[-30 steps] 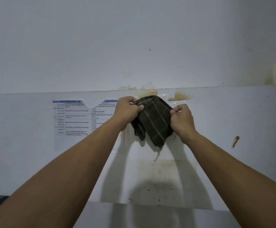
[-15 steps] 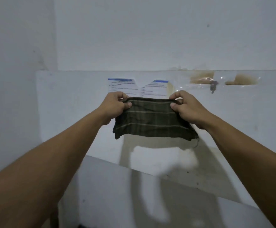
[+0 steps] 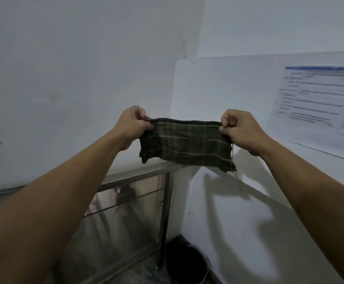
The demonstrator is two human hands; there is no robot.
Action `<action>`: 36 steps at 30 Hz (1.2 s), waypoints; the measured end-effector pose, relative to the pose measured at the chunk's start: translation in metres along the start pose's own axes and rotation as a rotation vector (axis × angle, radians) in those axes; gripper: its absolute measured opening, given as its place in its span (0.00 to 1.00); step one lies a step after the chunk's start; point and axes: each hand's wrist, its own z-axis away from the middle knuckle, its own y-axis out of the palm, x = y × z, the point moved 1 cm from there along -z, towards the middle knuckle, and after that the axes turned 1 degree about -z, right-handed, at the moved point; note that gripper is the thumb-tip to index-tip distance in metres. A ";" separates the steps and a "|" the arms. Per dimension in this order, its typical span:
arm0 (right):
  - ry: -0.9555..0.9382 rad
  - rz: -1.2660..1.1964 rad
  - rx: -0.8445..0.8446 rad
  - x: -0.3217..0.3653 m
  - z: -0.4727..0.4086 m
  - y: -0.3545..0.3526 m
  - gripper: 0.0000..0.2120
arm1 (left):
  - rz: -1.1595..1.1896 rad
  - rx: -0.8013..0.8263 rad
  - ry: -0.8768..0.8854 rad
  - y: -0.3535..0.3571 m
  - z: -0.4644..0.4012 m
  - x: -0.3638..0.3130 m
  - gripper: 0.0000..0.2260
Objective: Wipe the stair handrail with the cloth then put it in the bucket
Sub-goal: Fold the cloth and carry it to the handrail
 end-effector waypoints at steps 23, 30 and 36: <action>-0.798 -0.416 0.895 0.273 -0.078 0.484 0.21 | -0.792 -0.978 -0.469 -0.357 0.211 0.082 0.20; -1.076 -0.580 1.075 0.384 0.015 0.551 0.21 | -0.983 -1.287 -0.686 -0.386 0.334 0.047 0.21; -1.300 -0.713 1.154 0.485 0.128 0.578 0.21 | -1.056 -1.462 -0.827 -0.404 0.447 0.007 0.21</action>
